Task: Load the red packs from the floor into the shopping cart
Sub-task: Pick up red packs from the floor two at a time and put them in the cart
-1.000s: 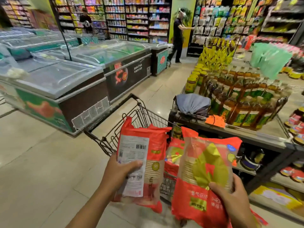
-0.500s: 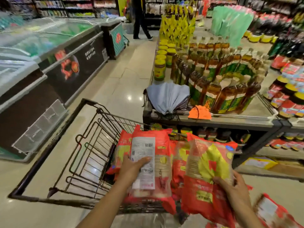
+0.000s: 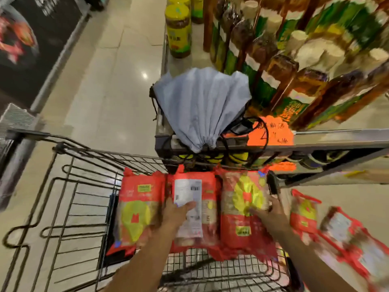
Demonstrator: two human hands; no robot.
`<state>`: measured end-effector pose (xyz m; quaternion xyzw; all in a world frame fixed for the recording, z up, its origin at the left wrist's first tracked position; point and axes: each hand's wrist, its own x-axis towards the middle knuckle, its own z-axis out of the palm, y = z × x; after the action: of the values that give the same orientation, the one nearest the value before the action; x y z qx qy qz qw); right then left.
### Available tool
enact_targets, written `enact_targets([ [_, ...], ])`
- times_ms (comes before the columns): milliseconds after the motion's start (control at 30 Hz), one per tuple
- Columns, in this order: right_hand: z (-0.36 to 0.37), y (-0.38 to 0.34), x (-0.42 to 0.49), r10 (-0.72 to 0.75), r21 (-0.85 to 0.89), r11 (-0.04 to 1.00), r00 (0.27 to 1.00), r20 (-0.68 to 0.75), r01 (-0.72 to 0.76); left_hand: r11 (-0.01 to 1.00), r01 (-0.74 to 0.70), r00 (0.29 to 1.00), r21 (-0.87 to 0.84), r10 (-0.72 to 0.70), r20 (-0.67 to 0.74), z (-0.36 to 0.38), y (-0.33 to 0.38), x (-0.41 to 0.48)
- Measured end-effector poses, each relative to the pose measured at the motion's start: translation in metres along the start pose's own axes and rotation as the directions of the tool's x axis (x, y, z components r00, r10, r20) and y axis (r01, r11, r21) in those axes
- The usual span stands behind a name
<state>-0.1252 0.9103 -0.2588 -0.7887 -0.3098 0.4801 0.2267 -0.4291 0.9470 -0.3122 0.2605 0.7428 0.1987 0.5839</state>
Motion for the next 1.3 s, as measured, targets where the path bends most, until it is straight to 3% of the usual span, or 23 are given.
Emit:
enact_targets([
  [67,0.001,0.001,0.002,0.001,-0.1,0.995,1.0,-0.007,-0.002,1.0,0.019,1.0,0.011,-0.019,0.024,0.003,-0.012,0.018],
  [200,0.006,-0.019,-0.014,-0.02,-0.194,0.981,0.998,-0.058,0.008,0.98,-0.03,0.999,0.196,0.032,-0.005,0.001,0.021,-0.02],
  [367,0.008,-0.045,-0.051,-0.195,-0.425,0.895,0.975,-0.104,0.134,0.824,-0.277,0.957,0.494,0.284,0.063,-0.021,0.055,-0.047],
  [433,0.004,-0.066,-0.075,-0.307,-0.529,0.824,0.944,-0.116,0.203,0.679,-0.422,0.889,0.6,0.439,0.129,-0.033,0.088,-0.089],
  [500,-0.002,-0.088,-0.107,-0.415,-0.579,0.768,0.901,-0.123,0.275,0.466,-0.526,0.794,0.712,0.569,0.215,-0.048,0.114,-0.133],
  [600,-0.011,-0.116,-0.17,-0.592,-0.708,0.626,0.79,-0.159,0.327,0.072,-0.597,0.535,0.799,0.778,0.33,-0.074,0.139,-0.197],
  [667,-0.014,-0.128,-0.227,-0.658,-0.77,0.556,0.732,-0.178,0.313,-0.108,-0.598,0.364,0.794,0.846,0.389,-0.086,0.146,-0.244],
  [733,-0.016,-0.127,-0.288,-0.691,-0.79,0.54,0.689,-0.218,0.291,-0.225,-0.573,0.259,0.788,0.862,0.435,-0.097,0.139,-0.29],
  [800,-0.014,-0.114,-0.344,-0.699,-0.79,0.555,0.661,-0.273,0.261,-0.3,-0.569,0.156,0.766,0.875,0.458,-0.108,0.12,-0.327],
  [867,-0.012,-0.095,-0.391,-0.673,-0.793,0.562,0.687,-0.275,0.233,-0.35,-0.58,0.095,0.736,0.868,0.487,-0.116,0.096,-0.36],
  [1000,-0.017,-0.044,-0.463,-0.624,-0.8,0.585,0.704,-0.339,0.132,-0.423,-0.593,0.07,0.686,0.821,0.567,-0.117,0.063,-0.414],
  [1167,-0.052,0.023,-0.53,-0.5,-0.718,0.696,0.712,-0.494,-0.009,-0.508,-0.631,-0.013,0.587,0.763,0.647,-0.081,0.032,-0.48],
  [1300,-0.094,0.083,-0.577,-0.389,-0.614,0.779,0.671,-0.631,-0.125,-0.607,-0.63,-0.08,0.485,0.672,0.736,-0.025,0.0,-0.53],
])
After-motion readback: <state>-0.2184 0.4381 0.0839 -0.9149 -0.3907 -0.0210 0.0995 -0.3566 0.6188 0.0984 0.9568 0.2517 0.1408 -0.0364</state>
